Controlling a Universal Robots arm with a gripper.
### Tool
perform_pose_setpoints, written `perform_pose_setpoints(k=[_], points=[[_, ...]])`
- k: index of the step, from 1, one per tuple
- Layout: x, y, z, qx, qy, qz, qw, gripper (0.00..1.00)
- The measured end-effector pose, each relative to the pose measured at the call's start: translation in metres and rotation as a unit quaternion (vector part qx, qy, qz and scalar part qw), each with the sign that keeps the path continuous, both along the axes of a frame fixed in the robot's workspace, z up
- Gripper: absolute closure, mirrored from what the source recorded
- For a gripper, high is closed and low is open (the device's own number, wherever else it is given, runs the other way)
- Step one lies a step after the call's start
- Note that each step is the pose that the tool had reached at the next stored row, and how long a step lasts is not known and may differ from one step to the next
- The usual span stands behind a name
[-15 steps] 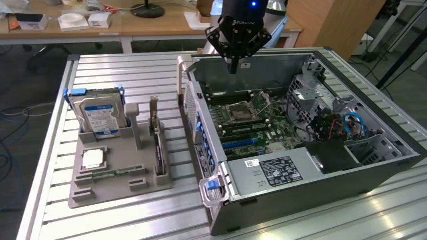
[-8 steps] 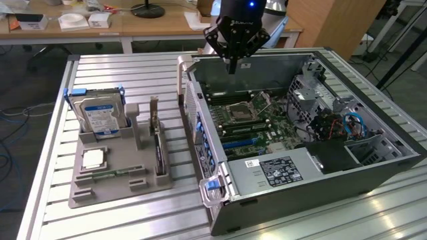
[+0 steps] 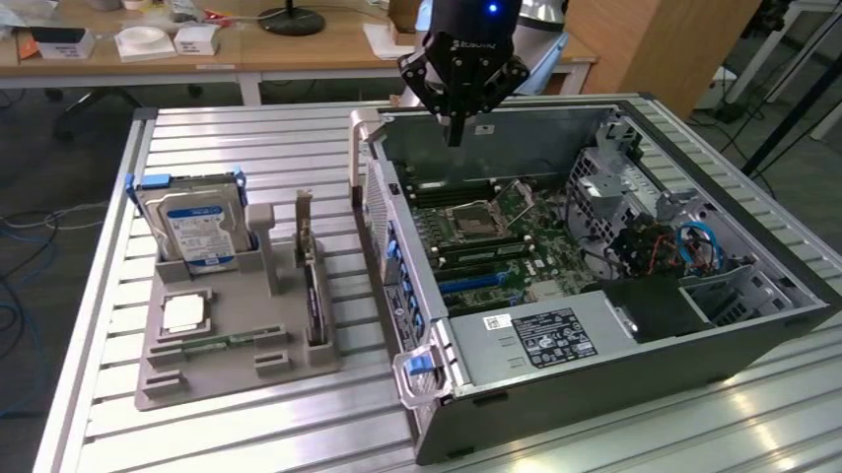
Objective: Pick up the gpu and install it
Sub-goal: 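Reach for the gpu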
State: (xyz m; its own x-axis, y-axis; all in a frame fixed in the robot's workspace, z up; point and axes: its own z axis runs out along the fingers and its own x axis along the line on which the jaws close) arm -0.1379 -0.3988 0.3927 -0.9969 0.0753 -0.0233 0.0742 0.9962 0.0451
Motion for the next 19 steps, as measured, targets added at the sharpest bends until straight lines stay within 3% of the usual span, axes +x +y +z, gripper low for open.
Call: perform_pose_setpoints(k=[19], points=[[-0.0062,0.0000,-0.0002,0.0000,0.0000,0.000,1.0000,0.89]])
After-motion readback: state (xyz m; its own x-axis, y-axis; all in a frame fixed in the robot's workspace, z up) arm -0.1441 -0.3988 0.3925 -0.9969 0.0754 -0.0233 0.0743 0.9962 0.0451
